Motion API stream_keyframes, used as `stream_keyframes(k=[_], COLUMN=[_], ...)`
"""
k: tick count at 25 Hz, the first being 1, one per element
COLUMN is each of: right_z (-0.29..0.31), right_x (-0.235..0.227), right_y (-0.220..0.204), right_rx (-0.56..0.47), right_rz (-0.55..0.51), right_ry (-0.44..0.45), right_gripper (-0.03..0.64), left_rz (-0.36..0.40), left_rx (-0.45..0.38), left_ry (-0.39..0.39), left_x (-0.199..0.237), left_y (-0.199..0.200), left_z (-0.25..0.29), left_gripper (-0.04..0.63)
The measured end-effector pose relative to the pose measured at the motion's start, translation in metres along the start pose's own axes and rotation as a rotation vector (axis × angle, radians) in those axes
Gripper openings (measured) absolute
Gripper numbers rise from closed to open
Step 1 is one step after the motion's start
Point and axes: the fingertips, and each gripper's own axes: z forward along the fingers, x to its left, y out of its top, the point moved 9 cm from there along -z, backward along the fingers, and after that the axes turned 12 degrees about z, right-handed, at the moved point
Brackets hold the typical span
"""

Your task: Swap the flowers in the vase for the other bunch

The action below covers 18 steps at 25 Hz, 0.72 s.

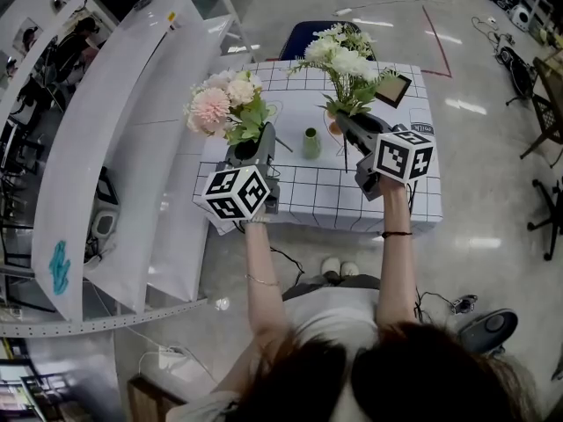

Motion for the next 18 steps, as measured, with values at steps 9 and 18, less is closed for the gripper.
stream_keyframes(k=[9,18], right_z=[-0.003,-0.004], right_x=[0.003,0.008], right_y=[-0.002,-0.007], right_rx=[-0.004,-0.005], right_rz=[-0.001,-0.015], right_ry=[0.0,-0.001], right_gripper=[0.064,0.064], left_rz=[-0.018,-0.007], left_rx=[-0.011,-0.011], left_ry=[0.003,-0.003], left_x=[0.002,0.002], left_y=[0.001,-0.002], left_z=[-0.007,-0.014], left_gripper=[0.077,0.077])
